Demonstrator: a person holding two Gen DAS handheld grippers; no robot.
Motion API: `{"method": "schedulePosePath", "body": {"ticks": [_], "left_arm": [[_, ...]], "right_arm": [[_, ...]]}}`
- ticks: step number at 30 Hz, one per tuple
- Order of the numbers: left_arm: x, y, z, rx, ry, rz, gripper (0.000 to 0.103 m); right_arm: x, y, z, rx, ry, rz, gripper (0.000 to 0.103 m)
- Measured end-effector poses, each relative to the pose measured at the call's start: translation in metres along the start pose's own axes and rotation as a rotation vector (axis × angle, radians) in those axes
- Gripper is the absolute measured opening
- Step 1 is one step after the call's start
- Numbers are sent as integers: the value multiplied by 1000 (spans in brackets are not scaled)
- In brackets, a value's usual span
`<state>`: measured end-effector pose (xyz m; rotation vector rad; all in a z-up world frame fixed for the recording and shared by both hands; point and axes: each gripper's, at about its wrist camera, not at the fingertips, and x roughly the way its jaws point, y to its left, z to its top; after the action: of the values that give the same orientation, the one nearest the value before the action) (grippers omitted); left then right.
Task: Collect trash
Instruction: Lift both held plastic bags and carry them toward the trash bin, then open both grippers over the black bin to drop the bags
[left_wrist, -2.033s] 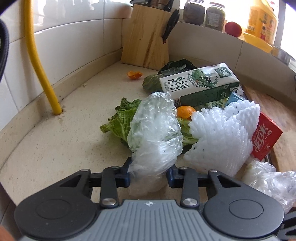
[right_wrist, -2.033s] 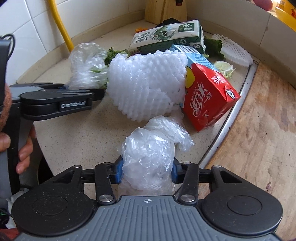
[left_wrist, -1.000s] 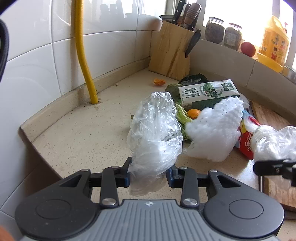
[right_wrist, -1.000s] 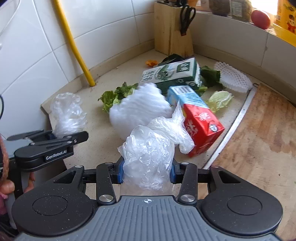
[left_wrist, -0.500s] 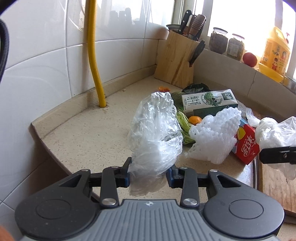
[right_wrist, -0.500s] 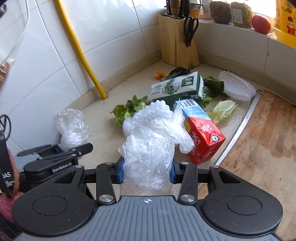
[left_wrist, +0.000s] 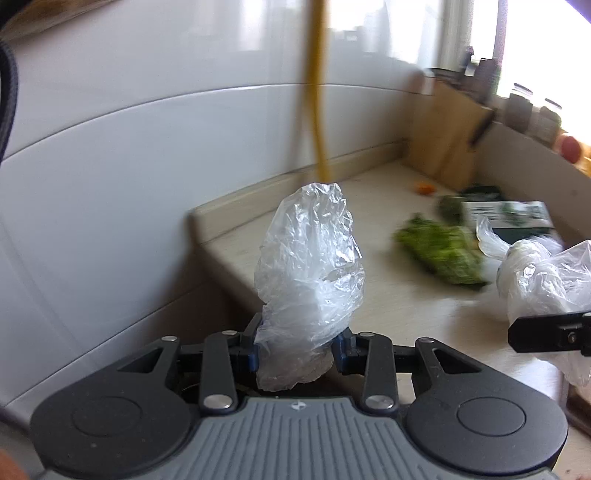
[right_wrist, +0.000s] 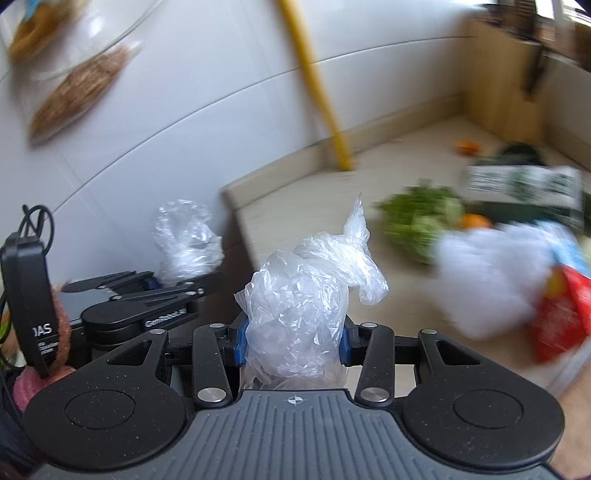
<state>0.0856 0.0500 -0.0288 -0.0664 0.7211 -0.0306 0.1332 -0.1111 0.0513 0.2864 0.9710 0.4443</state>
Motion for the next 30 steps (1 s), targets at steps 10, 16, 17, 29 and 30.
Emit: {"method": "schedulePosePath", "body": {"ticks": [10,16,17,29,30], "left_arm": [[-1,60,-32,-132,74,151,34],[14,81,-45,-167,133,185,34],[17,83,-45,-173,141,185,34],[62,118,-60,-252,304,211,51],[64,122,-61,-265,316,209,52]], "right_arm": [[74,64,6,-163,140,145,51],[121,84,-1,-217,231,167,51],[127,87,-3,-225,243,169,51],[182,89,-6,-219,326,174,62],[183,89,-6,-214,330,177,63]]}}
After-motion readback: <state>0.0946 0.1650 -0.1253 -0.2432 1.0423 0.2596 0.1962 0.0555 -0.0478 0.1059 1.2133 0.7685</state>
